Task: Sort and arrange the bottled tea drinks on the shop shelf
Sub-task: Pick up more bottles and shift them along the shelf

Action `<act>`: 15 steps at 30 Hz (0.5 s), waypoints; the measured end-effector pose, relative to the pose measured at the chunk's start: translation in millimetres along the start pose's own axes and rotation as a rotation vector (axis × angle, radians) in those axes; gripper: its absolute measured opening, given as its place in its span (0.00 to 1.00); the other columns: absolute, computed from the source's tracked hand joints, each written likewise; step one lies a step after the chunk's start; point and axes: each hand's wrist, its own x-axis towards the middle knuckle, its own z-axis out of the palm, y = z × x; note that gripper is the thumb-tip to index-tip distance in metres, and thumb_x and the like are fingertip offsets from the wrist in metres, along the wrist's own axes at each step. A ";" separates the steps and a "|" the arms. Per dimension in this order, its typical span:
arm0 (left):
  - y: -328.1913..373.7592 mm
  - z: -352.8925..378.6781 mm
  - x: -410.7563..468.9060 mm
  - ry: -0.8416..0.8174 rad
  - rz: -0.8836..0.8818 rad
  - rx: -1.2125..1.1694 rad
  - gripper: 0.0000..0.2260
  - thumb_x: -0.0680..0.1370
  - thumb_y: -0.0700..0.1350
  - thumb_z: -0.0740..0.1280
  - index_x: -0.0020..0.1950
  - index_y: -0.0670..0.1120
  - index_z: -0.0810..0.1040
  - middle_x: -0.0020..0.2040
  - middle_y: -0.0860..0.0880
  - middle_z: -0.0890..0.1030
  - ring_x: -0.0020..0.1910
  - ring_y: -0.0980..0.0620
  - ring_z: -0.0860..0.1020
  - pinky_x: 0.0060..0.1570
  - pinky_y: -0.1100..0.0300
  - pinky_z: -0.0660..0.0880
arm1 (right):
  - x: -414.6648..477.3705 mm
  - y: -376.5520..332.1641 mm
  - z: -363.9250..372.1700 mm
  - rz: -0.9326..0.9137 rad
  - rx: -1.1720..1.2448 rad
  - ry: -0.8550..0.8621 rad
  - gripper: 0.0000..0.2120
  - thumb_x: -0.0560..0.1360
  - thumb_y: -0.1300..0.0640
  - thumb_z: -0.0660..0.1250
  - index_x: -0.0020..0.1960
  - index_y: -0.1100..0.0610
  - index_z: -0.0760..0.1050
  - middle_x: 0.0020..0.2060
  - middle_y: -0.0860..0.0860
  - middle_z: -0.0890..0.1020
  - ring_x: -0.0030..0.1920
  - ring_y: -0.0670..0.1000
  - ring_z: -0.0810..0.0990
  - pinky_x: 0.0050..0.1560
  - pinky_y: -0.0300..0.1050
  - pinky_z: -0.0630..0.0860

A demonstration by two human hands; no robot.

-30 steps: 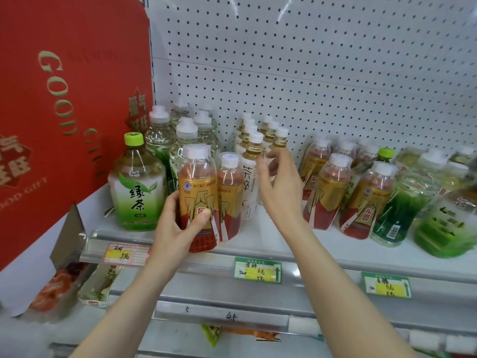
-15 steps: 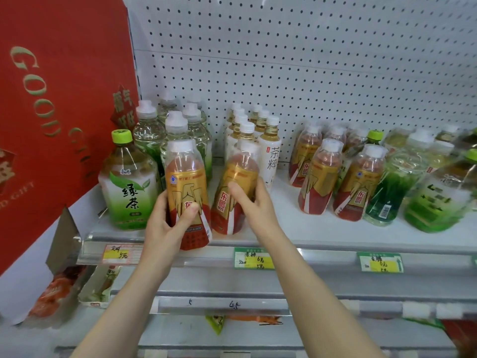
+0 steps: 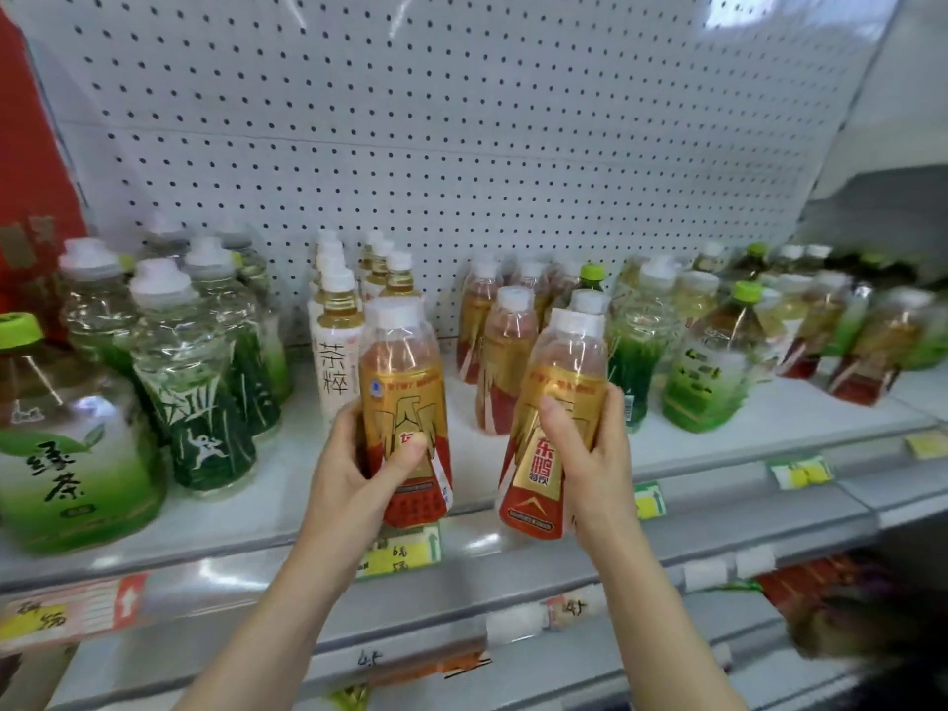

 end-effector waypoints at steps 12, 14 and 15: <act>-51.1 119.2 50.0 0.061 -0.020 0.066 0.32 0.66 0.54 0.78 0.68 0.59 0.71 0.61 0.52 0.81 0.60 0.54 0.80 0.58 0.51 0.78 | 90.5 24.9 -94.9 -0.184 -0.281 -0.113 0.29 0.69 0.39 0.70 0.68 0.44 0.71 0.60 0.45 0.76 0.62 0.44 0.76 0.63 0.51 0.75; -59.8 123.7 55.3 0.111 -0.011 0.104 0.34 0.65 0.55 0.78 0.69 0.58 0.71 0.64 0.49 0.79 0.62 0.50 0.79 0.62 0.45 0.76 | 96.8 37.2 -97.6 -0.195 -0.326 -0.182 0.30 0.70 0.39 0.70 0.70 0.44 0.69 0.61 0.44 0.75 0.63 0.42 0.75 0.64 0.48 0.74; -62.5 124.8 57.9 0.134 -0.010 0.125 0.34 0.65 0.56 0.78 0.69 0.58 0.72 0.65 0.48 0.79 0.63 0.50 0.78 0.63 0.43 0.75 | 98.6 42.9 -97.9 -0.190 -0.325 -0.211 0.30 0.70 0.39 0.70 0.70 0.45 0.69 0.62 0.43 0.75 0.64 0.42 0.74 0.64 0.48 0.74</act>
